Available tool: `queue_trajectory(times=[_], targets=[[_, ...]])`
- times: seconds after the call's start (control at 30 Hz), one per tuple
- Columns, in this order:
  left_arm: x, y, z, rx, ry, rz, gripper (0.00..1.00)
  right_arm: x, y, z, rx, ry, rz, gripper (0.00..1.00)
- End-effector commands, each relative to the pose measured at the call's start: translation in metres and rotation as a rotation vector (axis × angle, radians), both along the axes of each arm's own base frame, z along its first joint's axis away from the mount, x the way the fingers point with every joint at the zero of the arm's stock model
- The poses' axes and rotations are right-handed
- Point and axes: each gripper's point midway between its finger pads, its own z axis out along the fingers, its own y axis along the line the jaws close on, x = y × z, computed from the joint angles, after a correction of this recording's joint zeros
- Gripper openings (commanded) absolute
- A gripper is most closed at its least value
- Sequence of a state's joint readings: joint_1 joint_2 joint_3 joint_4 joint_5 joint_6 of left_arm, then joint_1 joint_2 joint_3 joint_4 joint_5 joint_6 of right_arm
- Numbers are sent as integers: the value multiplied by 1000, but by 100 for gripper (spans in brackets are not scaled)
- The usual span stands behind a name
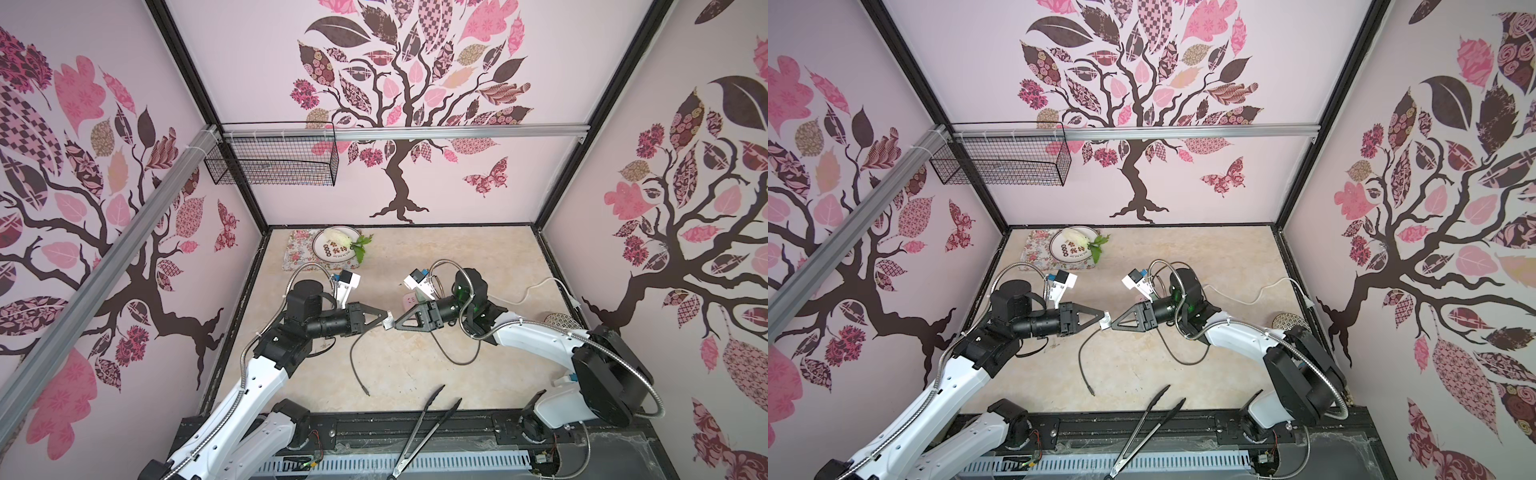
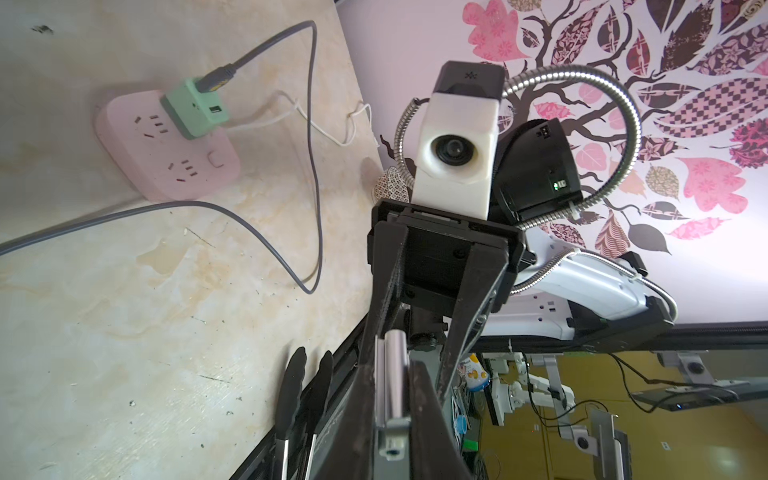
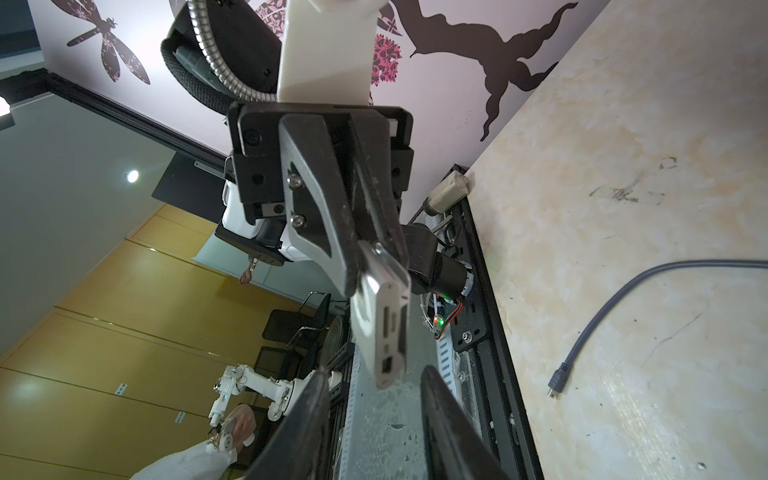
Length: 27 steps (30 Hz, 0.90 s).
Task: Charge mp3
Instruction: Pick up the MP3 player from the center of the board.
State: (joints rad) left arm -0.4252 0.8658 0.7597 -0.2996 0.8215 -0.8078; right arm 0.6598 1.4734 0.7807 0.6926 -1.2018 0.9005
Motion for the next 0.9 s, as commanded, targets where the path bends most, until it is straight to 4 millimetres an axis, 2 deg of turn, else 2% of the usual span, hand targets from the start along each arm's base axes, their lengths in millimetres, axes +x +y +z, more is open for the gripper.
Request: queue_trajectory(times=[0.0, 0.1, 0.2, 0.4, 0.5, 0.6, 0.7, 0.8, 0.87], targets=[[-6, -3, 19, -54, -74, -50, 9, 5, 5, 10, 34, -33, 18, 41], [-6, -4, 21, -60, -80, -55, 9, 7, 6, 11, 37, -40, 14, 41], [-5, -7, 16, -67, -68, -78, 9, 8, 7, 15, 48, -53, 7, 32], [-3, -11, 11, -75, -57, -93, 9, 8, 6, 24, 77, -59, 10, 31], [-2, -13, 11, -76, -60, -96, 9, 8, 7, 22, 77, -50, 8, 17], [-2, -14, 7, -71, -55, -101, 9, 7, 6, 22, 78, -52, 4, 11], [-1, -16, 5, -69, -52, -100, 9, 6, 6, 24, 82, -57, 3, 9], [0, -18, 4, -76, -42, -102, 21, 7, 5, 25, 85, -61, -6, 8], [-1, -19, 7, -84, -51, -106, 25, 9, 6, 27, 91, -68, -25, 7]])
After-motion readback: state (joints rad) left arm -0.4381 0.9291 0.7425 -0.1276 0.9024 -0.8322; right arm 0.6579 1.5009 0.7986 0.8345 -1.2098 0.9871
